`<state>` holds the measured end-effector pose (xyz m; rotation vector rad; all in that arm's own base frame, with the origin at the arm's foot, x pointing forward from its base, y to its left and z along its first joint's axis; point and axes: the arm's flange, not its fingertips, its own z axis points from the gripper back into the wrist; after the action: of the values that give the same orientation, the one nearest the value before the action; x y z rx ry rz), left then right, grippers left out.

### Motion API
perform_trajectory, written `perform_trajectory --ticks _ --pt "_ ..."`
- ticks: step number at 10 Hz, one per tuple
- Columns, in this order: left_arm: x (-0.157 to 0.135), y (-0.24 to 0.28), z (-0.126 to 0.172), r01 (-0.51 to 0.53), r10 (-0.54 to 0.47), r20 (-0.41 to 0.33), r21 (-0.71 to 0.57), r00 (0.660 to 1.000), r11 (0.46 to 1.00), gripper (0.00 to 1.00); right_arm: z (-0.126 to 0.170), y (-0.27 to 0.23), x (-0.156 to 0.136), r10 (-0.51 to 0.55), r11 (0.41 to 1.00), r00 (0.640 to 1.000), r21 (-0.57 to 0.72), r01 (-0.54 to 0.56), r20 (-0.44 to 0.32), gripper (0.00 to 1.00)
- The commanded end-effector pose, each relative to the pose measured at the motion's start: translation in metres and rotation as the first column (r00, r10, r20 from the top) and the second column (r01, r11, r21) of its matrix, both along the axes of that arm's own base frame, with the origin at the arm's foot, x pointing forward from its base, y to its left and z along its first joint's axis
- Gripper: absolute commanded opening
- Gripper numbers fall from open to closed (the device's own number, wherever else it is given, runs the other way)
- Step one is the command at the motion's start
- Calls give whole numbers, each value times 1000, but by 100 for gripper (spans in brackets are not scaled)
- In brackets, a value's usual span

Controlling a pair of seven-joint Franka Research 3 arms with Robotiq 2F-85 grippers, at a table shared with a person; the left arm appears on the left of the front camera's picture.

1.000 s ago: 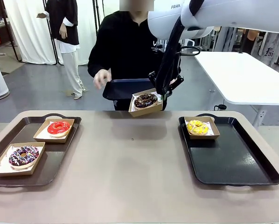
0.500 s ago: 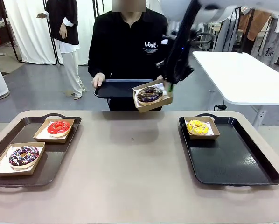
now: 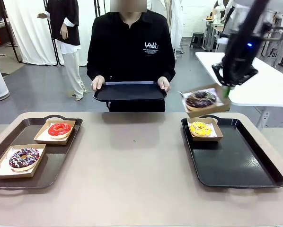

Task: Individually package the donuts and arrange them on the tray.
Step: Place the picked Paper togo box on the Handle tray.

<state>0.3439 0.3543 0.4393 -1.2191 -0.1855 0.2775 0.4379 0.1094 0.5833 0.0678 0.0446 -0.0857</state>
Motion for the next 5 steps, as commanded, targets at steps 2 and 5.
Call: perform_trajectory --ticks 2,5 --pt "-2 0 2 -3 3 3 2 1000 1000 100 -35 -45 -25 -4 994 1000 -111 7 22 1" --pt "-2 0 2 -3 3 3 2 1000 1000 100 -70 -85 -17 65 991 998 -115 -63 16 1"
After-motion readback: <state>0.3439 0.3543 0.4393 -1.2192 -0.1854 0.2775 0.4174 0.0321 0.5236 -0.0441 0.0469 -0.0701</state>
